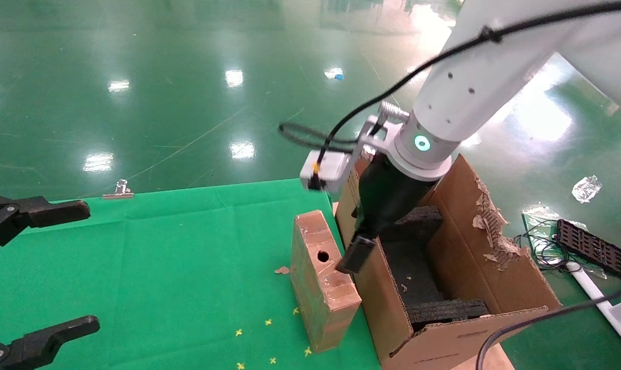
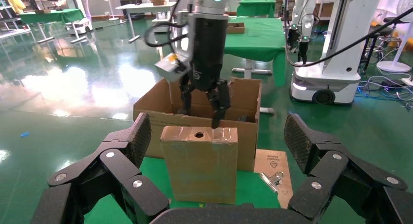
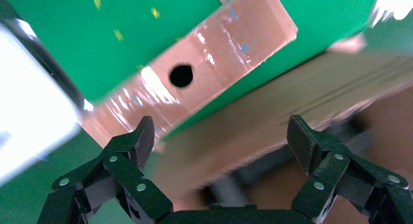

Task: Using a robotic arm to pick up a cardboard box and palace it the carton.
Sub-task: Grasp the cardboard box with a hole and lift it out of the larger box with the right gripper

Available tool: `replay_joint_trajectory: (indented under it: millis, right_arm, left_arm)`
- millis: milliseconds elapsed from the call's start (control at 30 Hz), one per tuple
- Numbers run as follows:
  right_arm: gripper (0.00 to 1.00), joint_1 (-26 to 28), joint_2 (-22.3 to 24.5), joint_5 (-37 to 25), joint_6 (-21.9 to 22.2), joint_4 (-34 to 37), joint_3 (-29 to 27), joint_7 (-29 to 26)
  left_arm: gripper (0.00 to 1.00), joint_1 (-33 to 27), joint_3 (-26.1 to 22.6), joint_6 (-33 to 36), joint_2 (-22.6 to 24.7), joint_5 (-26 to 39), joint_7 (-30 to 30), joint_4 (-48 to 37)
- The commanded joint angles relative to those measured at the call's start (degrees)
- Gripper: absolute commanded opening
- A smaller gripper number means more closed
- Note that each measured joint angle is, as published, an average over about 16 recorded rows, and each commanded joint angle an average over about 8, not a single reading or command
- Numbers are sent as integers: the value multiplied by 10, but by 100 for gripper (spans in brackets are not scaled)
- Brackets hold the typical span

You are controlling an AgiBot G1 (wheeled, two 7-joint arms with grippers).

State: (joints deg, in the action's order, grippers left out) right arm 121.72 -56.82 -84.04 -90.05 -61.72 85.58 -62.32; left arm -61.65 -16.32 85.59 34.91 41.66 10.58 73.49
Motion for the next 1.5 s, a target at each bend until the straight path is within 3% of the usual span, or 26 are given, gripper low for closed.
replay_joint_trajectory:
  millis: [33, 233, 533, 600, 700, 767, 833, 900, 967, 1000, 1067, 1500]
  right_arm:
    - [100, 0, -8, 18, -5, 44, 10, -55]
    - [100, -21, -21, 79, 2, 144, 16, -77]
    - [100, -43, -53, 95, 8, 216, 29, -67]
    - [90, -45, -59, 95, 9, 223, 32, -64]
    - [56, -47, -67, 95, 7, 229, 37, -59]
    - [31, -47, -71, 94, 5, 230, 41, -58]
    - [9, -47, -74, 93, 4, 229, 45, -58]
    - [1, -47, -76, 93, 3, 226, 50, -59]
    - [0, -46, -78, 92, 2, 223, 56, -61]
    - [0, -46, -79, 92, 2, 221, 58, -62]
    - [0, -45, -80, 92, 2, 218, 63, -65]
    - [0, -49, -93, 98, 8, 203, 85, -75]
  left_arm:
    - [100, 0, 0, 0, 0, 0, 0, 0]
    - [100, 0, 0, 0, 0, 0, 0, 0]
    - [100, 0, -1, 0, 0, 0, 0, 0]
    - [100, 0, -1, 0, 0, -1, 0, 0]
    - [99, 0, -1, 0, 0, -1, 0, 0]
    - [84, 0, -1, 0, 0, -1, 0, 0]
    - [60, 0, -1, 0, 0, -1, -1, 0]
    - [35, 0, -1, 0, 0, -1, -1, 0]
    - [11, 0, -1, -1, 0, -1, -1, 0]
    - [4, 0, -1, -1, 0, -1, -1, 0]
    - [0, 0, -1, -1, -1, -1, -1, 0]
    - [0, 0, -2, -1, -1, -1, -1, 0]
